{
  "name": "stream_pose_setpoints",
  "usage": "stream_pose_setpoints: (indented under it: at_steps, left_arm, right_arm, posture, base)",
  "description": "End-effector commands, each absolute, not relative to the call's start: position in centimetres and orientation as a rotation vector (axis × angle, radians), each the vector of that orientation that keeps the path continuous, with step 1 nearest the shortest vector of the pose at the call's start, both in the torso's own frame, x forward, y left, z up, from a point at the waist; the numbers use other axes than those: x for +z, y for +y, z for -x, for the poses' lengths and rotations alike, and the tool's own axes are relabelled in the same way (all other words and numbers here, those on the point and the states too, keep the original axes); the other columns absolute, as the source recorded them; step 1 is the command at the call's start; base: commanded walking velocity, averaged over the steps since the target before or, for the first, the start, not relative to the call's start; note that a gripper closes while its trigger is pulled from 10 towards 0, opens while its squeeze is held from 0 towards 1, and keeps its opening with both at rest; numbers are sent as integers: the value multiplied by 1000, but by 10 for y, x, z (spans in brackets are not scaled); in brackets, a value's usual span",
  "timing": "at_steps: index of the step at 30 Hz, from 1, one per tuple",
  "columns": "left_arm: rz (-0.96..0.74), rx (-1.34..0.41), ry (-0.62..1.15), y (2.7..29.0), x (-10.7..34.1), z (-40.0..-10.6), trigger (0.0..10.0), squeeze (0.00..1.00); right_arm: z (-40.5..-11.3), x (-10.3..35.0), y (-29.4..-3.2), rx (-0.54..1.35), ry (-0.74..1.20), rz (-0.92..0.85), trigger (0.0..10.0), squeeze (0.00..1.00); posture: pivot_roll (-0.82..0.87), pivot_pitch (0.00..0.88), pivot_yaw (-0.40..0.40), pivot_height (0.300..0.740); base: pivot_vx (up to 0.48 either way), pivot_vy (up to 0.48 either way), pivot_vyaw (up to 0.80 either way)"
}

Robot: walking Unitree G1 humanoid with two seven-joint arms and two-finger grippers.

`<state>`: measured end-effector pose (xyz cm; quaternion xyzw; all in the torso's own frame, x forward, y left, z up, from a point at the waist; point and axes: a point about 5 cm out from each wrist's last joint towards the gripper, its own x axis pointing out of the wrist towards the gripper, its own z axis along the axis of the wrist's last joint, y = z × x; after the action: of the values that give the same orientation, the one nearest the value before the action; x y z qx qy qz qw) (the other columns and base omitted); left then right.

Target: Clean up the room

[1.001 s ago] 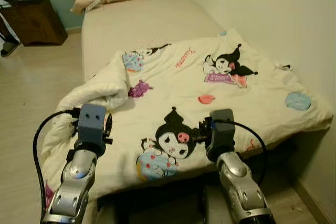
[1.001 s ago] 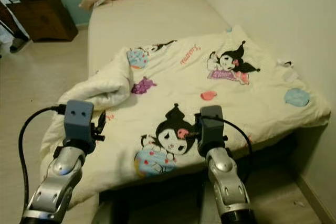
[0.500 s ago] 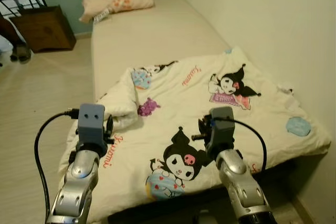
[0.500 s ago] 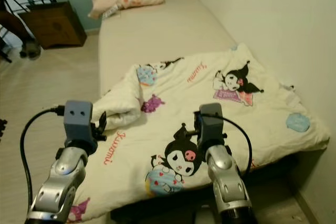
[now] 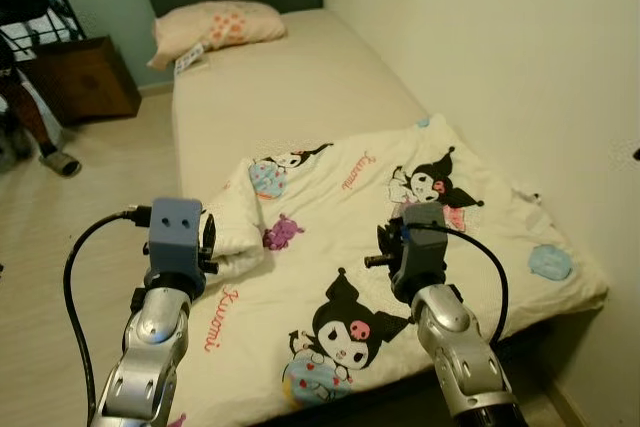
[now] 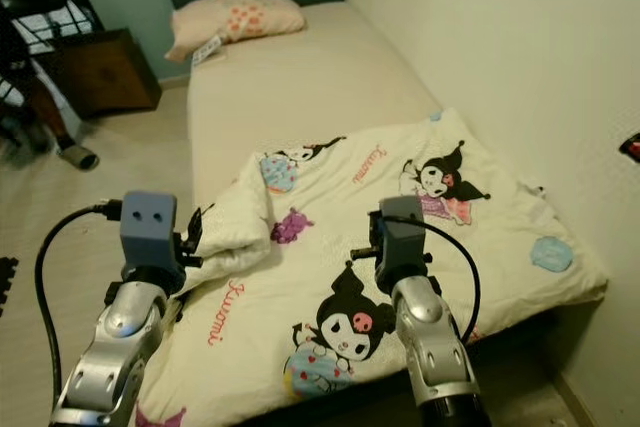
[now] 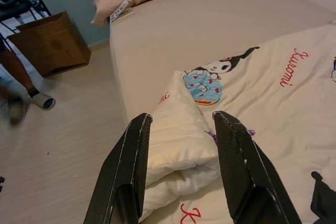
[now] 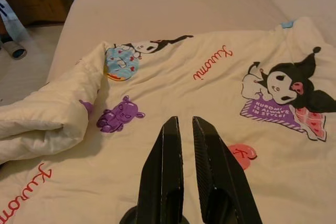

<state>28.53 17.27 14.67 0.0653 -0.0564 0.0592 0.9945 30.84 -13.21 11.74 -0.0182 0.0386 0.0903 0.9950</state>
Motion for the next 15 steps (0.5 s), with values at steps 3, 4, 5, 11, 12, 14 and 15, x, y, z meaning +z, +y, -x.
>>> stream_pose_setpoints:
  at_steps: [3,4,5,11,12,14,15]
  left_arm:
    - [-136,130,-68,176,136,-282,10000,0]
    - [-149,122,-27,178,127,-278,10000,0]
    - [-149,122,-27,178,127,-278,10000,0]
    - [-180,99,24,184,114,-270,10000,0]
    - [-179,100,34,185,113,-269,10000,0]
    - [-175,100,43,185,111,-267,10000,0]
    - [-172,99,49,185,110,-266,10000,0]
  right_arm:
    - [-306,112,-129,202,95,30,10000,0]
    - [-304,104,-127,214,125,64,10000,0]
    - [-304,104,-127,214,125,64,10000,0]
    - [-296,90,-126,221,177,98,10000,0]
    - [-296,88,-128,212,185,94,10000,0]
    - [-295,87,-129,208,190,88,10000,0]
    - [-296,87,-129,208,193,83,10000,0]
  posture:
    - [-80,105,56,740]
    - [-80,105,56,740]
    - [-80,105,56,740]
    - [-73,99,47,740]
    - [-72,98,44,740]
    - [-70,96,41,740]
    - [-70,96,41,740]
  base:
    - [0,0,0]
    - [0,0,0]
    - [0,0,0]
    - [0,0,0]
    - [0,0,0]
    - [0,0,0]
    - [0,0,0]
